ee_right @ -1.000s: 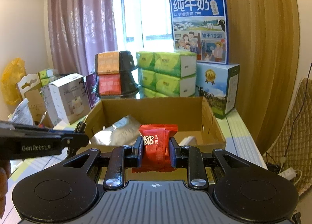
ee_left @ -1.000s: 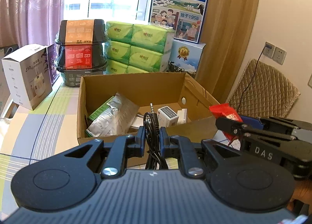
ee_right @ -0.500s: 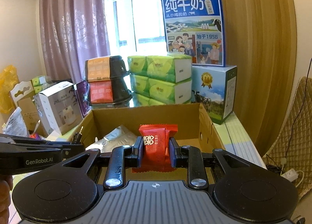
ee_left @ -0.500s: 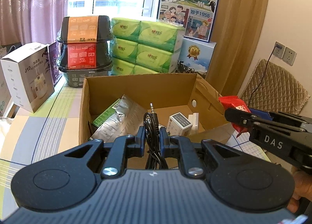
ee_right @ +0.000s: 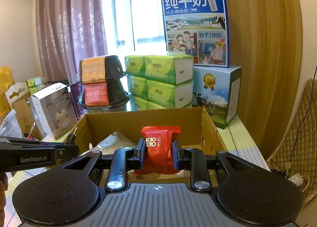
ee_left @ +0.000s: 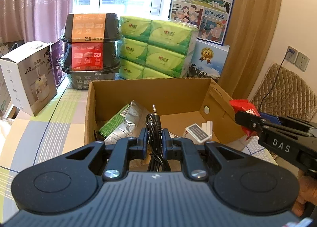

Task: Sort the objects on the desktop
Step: 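Lower the black cable with the left gripper while the right lowers the red candy packet into the box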

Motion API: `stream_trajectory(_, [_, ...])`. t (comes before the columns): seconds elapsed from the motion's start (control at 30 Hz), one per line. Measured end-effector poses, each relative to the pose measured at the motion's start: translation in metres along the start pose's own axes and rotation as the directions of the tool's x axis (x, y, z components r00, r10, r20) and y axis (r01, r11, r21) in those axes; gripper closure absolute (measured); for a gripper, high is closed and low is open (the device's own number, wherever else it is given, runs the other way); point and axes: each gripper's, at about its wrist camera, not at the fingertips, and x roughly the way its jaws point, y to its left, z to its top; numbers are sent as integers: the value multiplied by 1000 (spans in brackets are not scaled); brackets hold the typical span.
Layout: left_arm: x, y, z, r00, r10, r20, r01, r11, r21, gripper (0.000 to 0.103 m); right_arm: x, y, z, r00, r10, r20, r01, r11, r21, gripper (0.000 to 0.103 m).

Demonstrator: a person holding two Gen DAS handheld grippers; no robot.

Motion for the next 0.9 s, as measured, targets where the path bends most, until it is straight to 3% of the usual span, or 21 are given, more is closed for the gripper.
stream_trajectory(0.9, [44, 11, 8, 1000, 7, -29, -8, 1000, -28, 92, 42, -6, 3, 1000, -20, -16, 20, 1000, -2, 79])
